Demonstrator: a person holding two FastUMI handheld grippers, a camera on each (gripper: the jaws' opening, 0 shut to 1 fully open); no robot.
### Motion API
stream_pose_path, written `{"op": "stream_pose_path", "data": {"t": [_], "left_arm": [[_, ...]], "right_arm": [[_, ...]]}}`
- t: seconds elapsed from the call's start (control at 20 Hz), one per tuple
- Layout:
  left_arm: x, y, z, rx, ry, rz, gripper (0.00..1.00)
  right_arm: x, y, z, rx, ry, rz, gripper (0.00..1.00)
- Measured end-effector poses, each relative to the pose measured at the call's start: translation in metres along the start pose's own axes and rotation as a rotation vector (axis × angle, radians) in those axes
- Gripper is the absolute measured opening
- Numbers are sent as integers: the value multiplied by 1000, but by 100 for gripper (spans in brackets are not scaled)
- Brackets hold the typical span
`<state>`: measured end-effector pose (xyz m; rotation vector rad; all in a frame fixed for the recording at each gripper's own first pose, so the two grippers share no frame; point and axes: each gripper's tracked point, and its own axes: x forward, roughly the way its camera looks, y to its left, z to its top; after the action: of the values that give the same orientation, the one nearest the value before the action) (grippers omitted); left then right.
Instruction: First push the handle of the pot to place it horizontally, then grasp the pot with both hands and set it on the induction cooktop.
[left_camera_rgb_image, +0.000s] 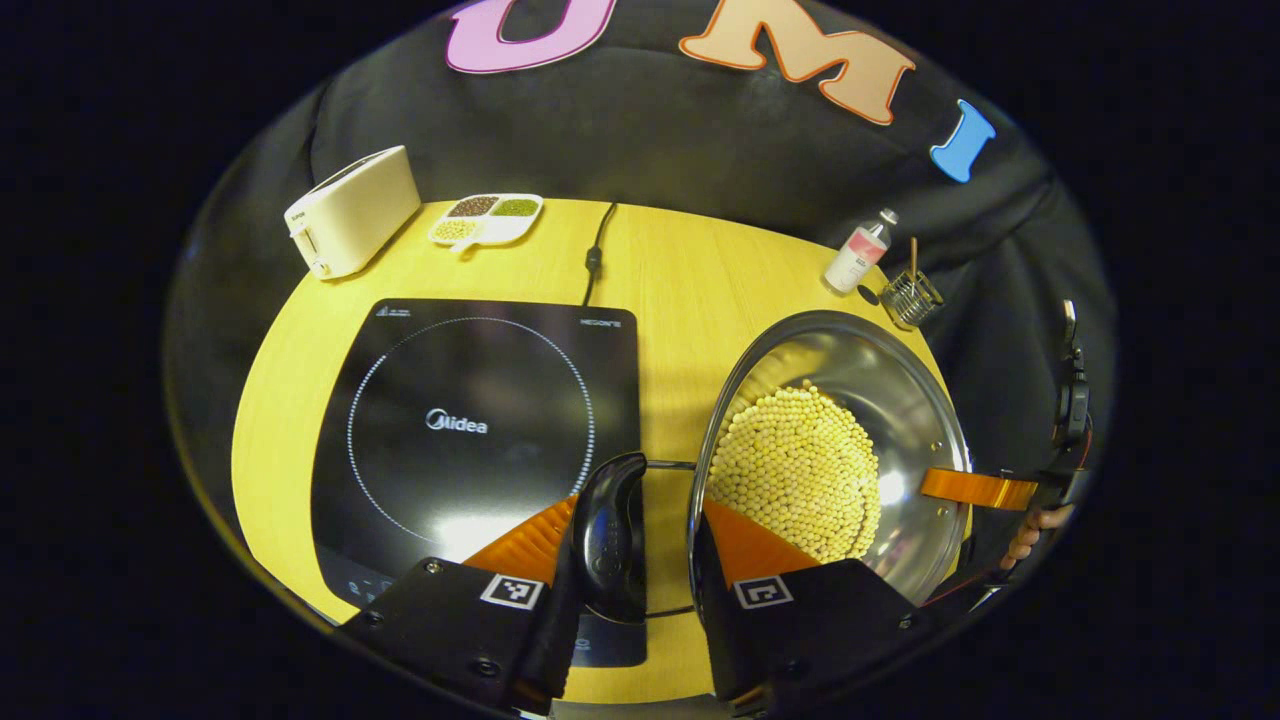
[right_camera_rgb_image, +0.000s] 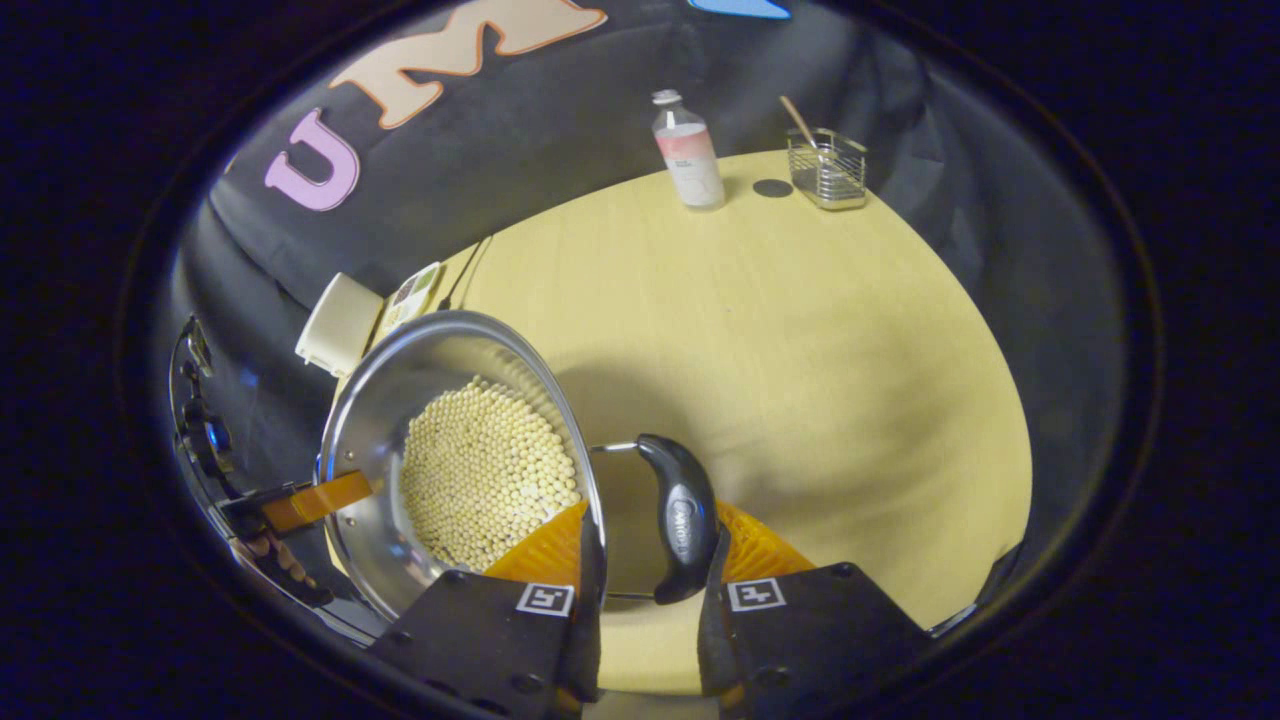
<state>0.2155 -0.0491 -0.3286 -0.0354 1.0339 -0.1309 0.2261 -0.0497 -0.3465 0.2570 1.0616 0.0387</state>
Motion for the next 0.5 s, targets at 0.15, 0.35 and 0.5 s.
{"op": "stream_pose_path", "data": {"t": [0.15, 0.35, 0.5], "left_arm": [[-3, 32, 9, 3, -15, -16, 56], [-3, 85, 19, 22, -2, -40, 55], [5, 123, 23, 48, 12, -58, 54]], "right_arm": [[4, 30, -4, -1, -12, -18, 33], [14, 86, -19, 9, -11, -53, 33], [29, 121, -32, 26, -9, -83, 41]]}}
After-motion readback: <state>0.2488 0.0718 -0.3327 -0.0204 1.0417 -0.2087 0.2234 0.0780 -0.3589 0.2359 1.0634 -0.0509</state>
